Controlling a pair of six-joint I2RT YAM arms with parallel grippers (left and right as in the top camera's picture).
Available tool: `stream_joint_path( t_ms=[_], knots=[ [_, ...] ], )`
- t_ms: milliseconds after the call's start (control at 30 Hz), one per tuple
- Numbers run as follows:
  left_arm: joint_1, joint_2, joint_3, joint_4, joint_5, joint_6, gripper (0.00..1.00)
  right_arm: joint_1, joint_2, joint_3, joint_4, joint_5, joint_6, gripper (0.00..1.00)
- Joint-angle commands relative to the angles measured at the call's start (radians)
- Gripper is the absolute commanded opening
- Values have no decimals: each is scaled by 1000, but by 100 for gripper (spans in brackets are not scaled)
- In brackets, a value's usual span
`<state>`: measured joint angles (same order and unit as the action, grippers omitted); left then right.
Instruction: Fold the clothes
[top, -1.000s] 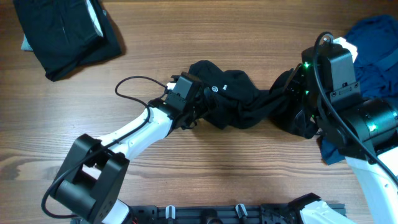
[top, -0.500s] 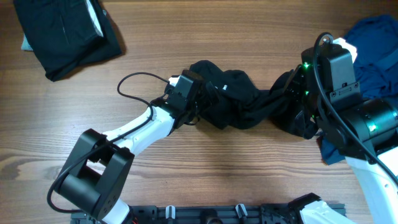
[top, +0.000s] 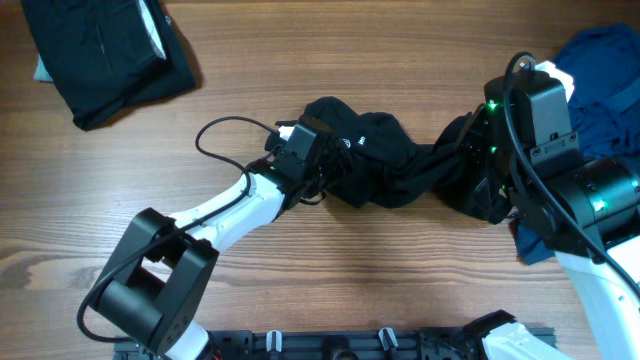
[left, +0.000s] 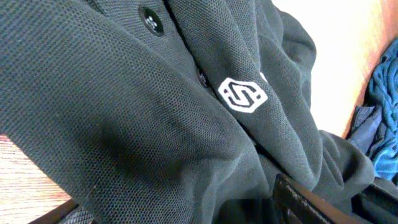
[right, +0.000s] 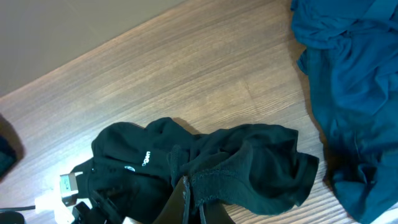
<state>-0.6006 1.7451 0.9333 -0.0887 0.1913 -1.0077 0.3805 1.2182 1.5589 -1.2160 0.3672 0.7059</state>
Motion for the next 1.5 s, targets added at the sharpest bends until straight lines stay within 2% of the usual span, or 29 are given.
stream_joint_path(
  t_ms=[0, 67, 133, 200, 267, 367, 467, 600, 667, 967, 1100, 1167, 1333, 1367, 1467],
  knots=[
    [-5, 16, 11, -54, -47, 35, 78, -5, 6, 23, -5, -2, 1, 5],
    [-3, 17, 11, -84, -99, 34, 77, -5, 6, 23, -8, -2, 1, 4],
    [-2, 17, 11, -87, -120, 34, 66, -5, 6, 23, -8, -2, 1, 4],
    [-2, 17, 11, -84, -122, 34, 62, -5, 6, 23, -8, -2, 1, 4],
    [-2, 17, 11, -93, -122, 35, 63, -5, 6, 23, -9, -2, 1, 4],
    [-2, 17, 11, -131, -148, 35, 77, -5, 6, 23, -10, -9, 0, 4],
    [-2, 17, 11, -171, -218, 35, 80, -5, 6, 23, -11, -9, 1, 4],
    [0, 18, 11, -178, -249, 34, 80, -5, 6, 23, -11, -10, 1, 4],
    [1, 18, 11, -173, -241, 30, 74, -5, 6, 23, -12, -9, 1, 4],
    [3, 18, 11, -82, -204, 32, 67, -5, 6, 23, -11, -10, 1, 4],
    [3, 18, 11, -63, -183, 35, 48, -5, 6, 23, -11, -24, 1, 4],
    [2, 18, 11, -56, -177, 35, 32, -5, 6, 23, -10, -27, 2, 4],
    [2, 18, 11, -53, -173, 35, 7, -5, 6, 23, -9, -28, 1, 4],
    [2, 18, 11, -54, -173, 35, 4, -5, 6, 23, -9, -28, 1, 4],
    [2, 16, 11, -61, -173, 36, 4, -5, 6, 23, -9, -28, 1, 4]
  ],
)
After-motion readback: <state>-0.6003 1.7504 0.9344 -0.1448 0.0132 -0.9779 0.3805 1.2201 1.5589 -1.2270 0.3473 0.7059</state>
